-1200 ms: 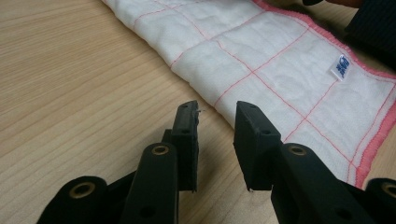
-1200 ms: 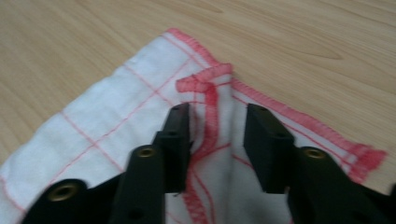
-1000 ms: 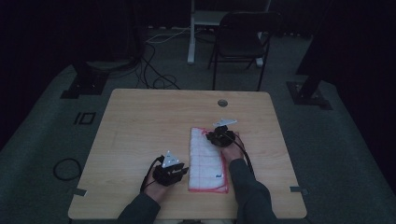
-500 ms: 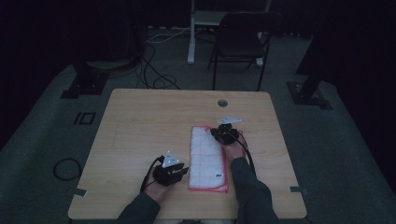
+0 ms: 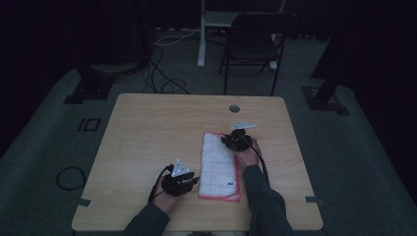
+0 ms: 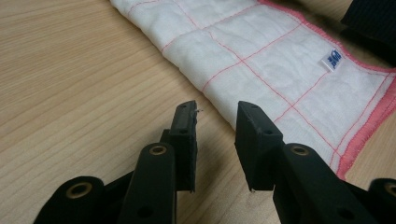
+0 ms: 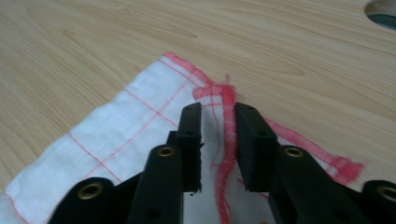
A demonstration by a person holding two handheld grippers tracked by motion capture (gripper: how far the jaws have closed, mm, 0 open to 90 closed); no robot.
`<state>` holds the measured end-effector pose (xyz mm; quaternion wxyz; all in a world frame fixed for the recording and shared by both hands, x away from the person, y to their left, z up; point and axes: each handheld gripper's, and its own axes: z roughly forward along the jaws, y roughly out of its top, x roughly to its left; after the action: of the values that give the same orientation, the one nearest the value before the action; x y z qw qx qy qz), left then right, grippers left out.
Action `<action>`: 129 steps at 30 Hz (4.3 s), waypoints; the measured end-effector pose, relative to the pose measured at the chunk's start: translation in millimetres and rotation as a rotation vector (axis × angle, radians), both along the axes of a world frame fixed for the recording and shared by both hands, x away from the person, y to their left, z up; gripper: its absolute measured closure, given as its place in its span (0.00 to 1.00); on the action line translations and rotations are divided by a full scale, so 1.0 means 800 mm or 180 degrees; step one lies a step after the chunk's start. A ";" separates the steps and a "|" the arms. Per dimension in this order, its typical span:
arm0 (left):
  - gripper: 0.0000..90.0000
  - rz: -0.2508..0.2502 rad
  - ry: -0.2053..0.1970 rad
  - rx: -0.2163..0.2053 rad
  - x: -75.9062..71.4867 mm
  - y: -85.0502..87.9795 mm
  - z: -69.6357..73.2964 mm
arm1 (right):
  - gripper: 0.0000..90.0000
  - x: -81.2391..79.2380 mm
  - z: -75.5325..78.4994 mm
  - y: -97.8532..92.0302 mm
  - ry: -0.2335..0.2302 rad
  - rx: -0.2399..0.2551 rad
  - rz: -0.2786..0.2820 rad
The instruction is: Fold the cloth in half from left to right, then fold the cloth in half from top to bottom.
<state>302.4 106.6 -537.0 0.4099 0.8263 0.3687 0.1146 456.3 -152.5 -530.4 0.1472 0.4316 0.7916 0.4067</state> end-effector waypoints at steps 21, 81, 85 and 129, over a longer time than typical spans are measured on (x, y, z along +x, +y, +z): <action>0.77 -0.0161 0.0016 0.0037 -0.007 -0.018 -0.004 | 0.98 0.004 0.010 -0.028 -0.0076 -0.0214 -0.0529; 0.69 0.0469 -0.0237 -0.0114 0.108 -0.020 0.033 | 0.65 -0.024 0.006 -0.061 0.0054 -0.0114 -0.0611; 0.69 0.0551 -0.0223 -0.0127 0.122 -0.023 0.031 | 0.64 -0.023 0.006 -0.059 0.0051 -0.0111 -0.0600; 0.60 0.0899 0.0011 0.0125 0.190 -0.074 -0.008 | 0.66 -0.011 -0.010 -0.043 0.0238 -0.0240 -0.0802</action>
<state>454.7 47.4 -543.6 0.3729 0.7743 0.4798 0.1770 447.7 -187.1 -538.5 0.1836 0.5365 0.7508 0.3386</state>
